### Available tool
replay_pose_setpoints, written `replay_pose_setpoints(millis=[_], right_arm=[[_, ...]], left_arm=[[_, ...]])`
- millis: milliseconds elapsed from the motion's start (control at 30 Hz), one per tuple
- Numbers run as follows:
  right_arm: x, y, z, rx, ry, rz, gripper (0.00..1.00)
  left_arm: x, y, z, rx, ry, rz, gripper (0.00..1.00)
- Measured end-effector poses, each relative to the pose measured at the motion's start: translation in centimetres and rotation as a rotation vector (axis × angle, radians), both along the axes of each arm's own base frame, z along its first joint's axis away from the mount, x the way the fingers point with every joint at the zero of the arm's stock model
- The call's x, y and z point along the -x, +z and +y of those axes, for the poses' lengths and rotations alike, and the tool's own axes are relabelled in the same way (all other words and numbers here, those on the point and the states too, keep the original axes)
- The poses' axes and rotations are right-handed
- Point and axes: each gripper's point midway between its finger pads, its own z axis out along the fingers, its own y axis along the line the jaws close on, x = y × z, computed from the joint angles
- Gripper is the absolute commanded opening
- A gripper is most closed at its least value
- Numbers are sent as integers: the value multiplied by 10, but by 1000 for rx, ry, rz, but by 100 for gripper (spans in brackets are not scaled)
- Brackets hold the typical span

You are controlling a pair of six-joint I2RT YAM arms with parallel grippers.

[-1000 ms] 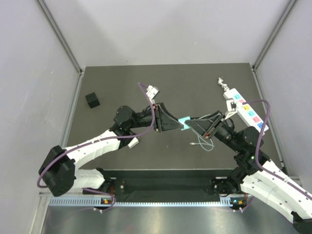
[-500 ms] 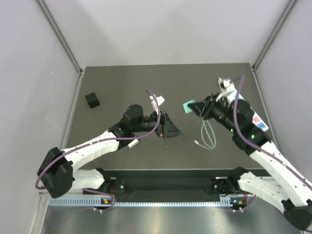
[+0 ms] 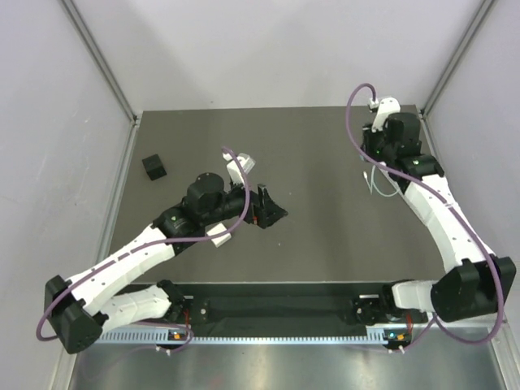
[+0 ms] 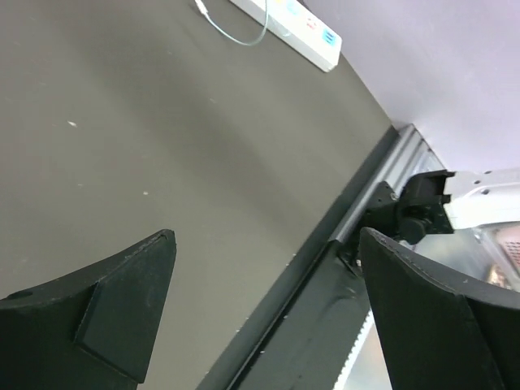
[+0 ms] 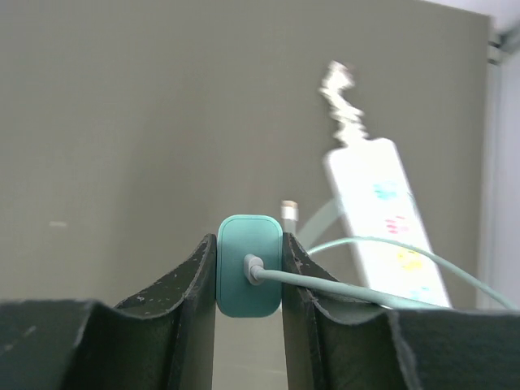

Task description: Insert the plug

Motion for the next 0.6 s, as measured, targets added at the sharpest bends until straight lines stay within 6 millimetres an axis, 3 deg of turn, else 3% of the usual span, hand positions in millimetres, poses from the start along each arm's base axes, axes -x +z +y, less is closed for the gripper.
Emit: replay_pose_setpoints(millis=[133,267,367,600], right_arm=[[-13,-24,-48,112,-56,59,0],[-23,-22,-94,155,-115,36,0],[-43,7,-117,174,-133,-67,0],[-125,110,-141,295,-139,-355,0]], left_arm=[[-1,1,9,-35,12,-51,98],[1,-12,15,-96,4,-51,98],[3,-17,19,-130,-3,-57,98],[3,-16,24,-156,-12,-101,99]])
